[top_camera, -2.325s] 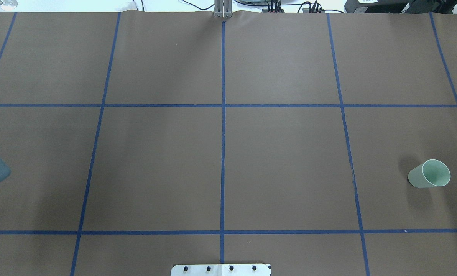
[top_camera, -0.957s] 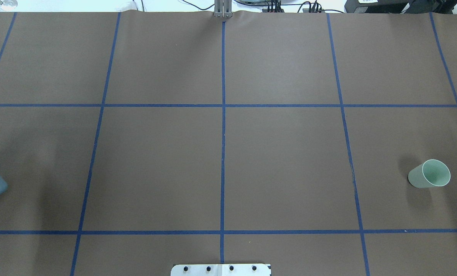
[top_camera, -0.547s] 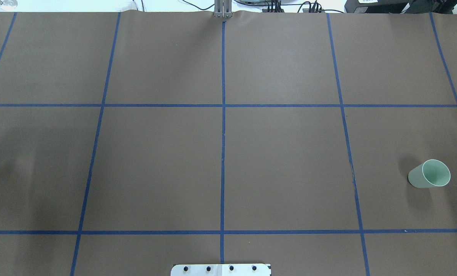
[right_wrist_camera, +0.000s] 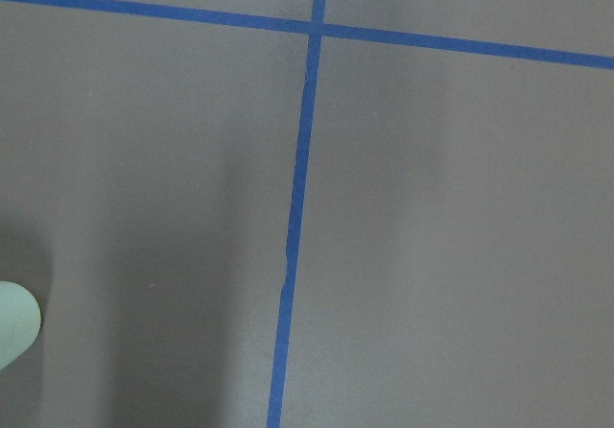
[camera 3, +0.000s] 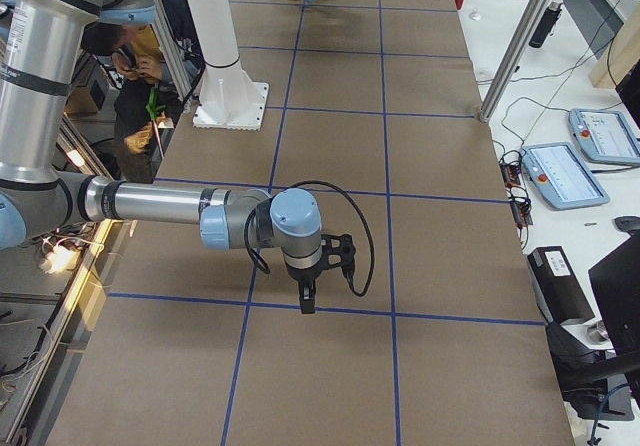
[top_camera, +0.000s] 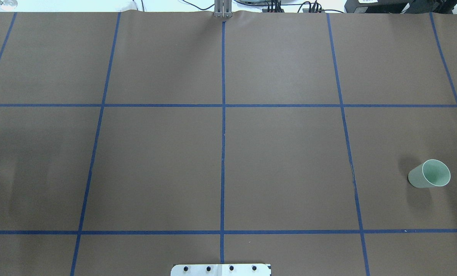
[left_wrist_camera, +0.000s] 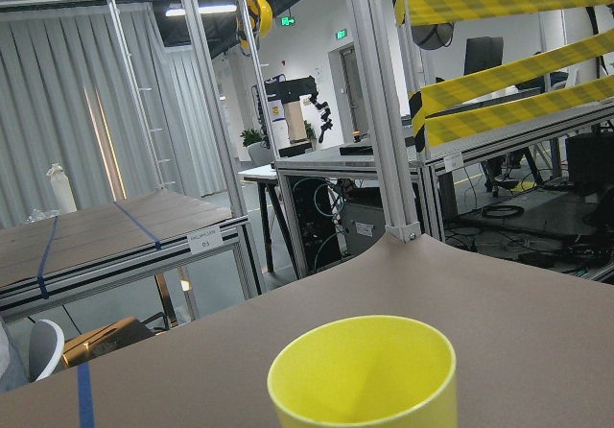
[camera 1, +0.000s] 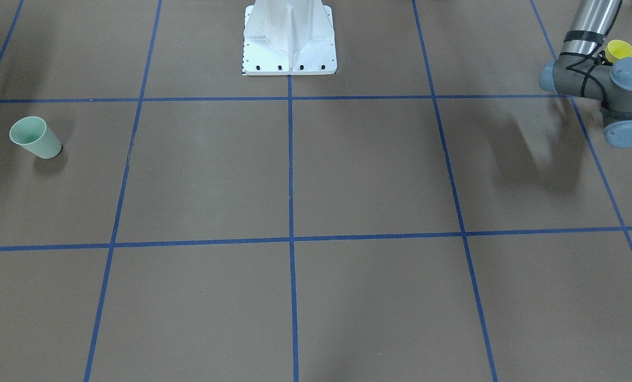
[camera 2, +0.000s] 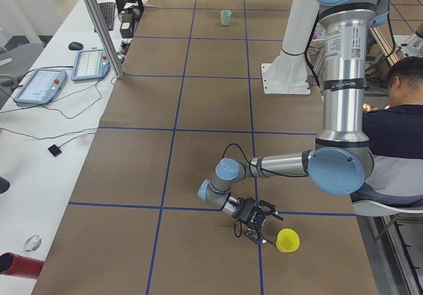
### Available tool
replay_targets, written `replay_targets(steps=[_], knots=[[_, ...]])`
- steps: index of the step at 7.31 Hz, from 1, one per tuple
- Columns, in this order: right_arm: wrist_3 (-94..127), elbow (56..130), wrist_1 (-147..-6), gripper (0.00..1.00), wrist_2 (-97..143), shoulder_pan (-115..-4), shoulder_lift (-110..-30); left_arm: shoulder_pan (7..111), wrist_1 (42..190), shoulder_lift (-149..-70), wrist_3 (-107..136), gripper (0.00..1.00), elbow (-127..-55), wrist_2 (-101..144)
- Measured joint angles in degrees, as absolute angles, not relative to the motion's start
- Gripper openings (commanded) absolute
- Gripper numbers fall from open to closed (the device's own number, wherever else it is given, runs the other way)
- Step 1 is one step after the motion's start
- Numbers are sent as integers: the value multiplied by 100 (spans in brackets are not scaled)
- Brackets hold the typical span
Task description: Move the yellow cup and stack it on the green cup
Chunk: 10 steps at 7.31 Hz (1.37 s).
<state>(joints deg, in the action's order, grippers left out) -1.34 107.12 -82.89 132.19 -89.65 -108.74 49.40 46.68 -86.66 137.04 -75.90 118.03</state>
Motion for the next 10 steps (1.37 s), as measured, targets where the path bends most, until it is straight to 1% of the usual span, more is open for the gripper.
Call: replay_targets(steps=[2,5,7,8,9,10], knots=[[-139,10696,-8274,100,13219,-8965,-10880,4934,4856,-8633,13780,100,-7432,11895],[-141,10682,-8262,100,13221,-8965,-10876,4922,5248,-8620,14092,100,-6887,11960],[-141,10682,-8262,100,13226,-8965,-10873,4906,5397,-8609,14243,100,-6644,12097],[-141,10677,-8262,100,13227,-8965,-10872,4895,5412,-8603,14268,98,-6590,12179],[-141,10674,-8262,100,13227,-8965,-10872,4872,5414,-8600,14275,49,-6567,12245],[-141,10672,-8262,100,13227,-8965,-10872,4839,5414,-8597,14264,29,-6563,12272]])
